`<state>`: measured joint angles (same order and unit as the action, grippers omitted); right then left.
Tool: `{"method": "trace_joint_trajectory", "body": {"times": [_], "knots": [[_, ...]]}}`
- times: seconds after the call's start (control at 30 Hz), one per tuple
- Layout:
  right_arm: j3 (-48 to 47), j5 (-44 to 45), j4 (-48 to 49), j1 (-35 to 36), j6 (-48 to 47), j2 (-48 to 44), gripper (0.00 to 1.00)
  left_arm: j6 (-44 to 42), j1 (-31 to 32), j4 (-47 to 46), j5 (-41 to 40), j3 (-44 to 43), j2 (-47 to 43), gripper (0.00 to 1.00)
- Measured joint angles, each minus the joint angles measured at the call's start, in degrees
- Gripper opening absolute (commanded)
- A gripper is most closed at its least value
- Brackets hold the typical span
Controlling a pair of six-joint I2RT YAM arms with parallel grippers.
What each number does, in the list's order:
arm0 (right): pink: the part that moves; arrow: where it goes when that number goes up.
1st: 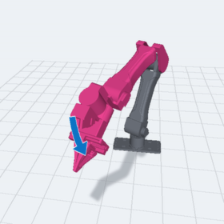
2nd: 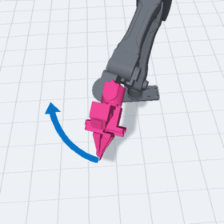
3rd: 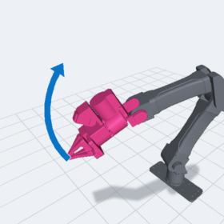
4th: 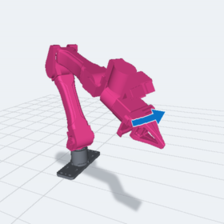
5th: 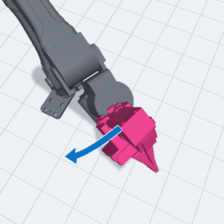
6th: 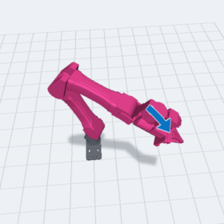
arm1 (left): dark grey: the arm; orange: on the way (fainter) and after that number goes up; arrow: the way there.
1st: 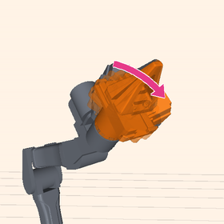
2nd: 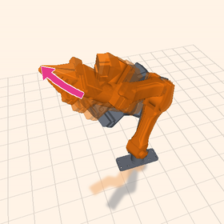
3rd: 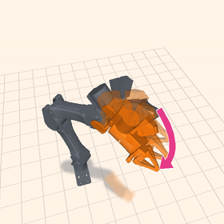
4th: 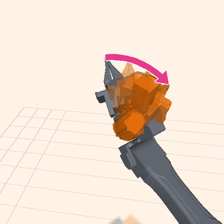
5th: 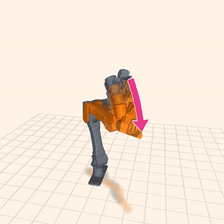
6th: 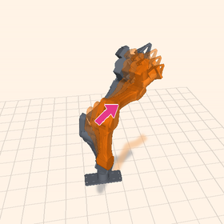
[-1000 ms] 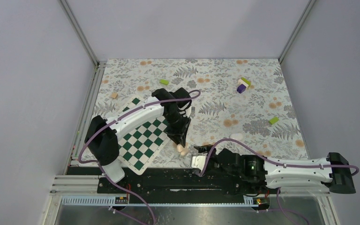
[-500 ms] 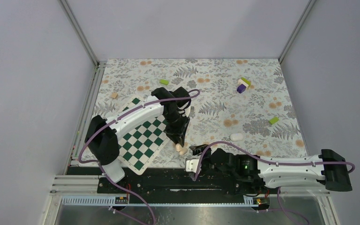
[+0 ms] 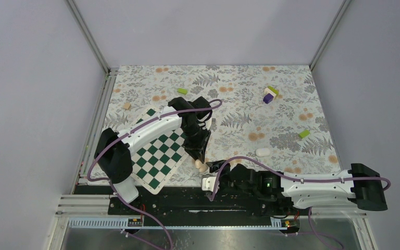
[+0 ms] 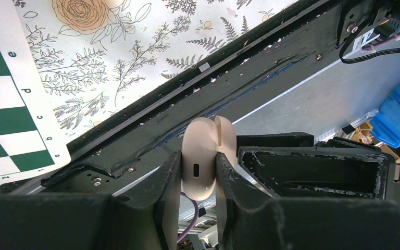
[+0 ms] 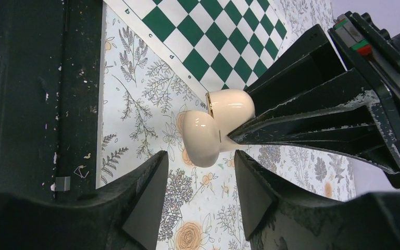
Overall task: Insert the wireless bluetooth earbuds into the charging case
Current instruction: Pass from the left arm to the right
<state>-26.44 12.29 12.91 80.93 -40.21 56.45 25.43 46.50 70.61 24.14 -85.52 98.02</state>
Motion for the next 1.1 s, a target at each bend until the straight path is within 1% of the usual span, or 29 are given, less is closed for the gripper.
{"method": "trace_joint_trajectory", "body": {"times": [0.5, 0.67, 1.03, 1.1], "knots": [[0.0, 0.0, 2.3, 0.0, -0.5, 2.2, 0.51, 0.0, 0.0, 0.0, 0.0, 0.0, 0.0, 0.00], [0.0, 0.1, 3.3, 0.0, -0.7, 3.3, 0.47, 0.0, 0.0, 0.0, 0.0, 0.0, 0.0, 0.00], [0.0, 0.2, 4.5, 0.0, -0.7, 4.0, 0.44, 0.0, 0.0, 0.0, 0.0, 0.0, 0.0, 0.00], [0.0, 0.3, 4.6, 0.0, -0.7, 4.0, 0.41, 0.0, 0.0, 0.0, 0.0, 0.0, 0.0, 0.00]]}}
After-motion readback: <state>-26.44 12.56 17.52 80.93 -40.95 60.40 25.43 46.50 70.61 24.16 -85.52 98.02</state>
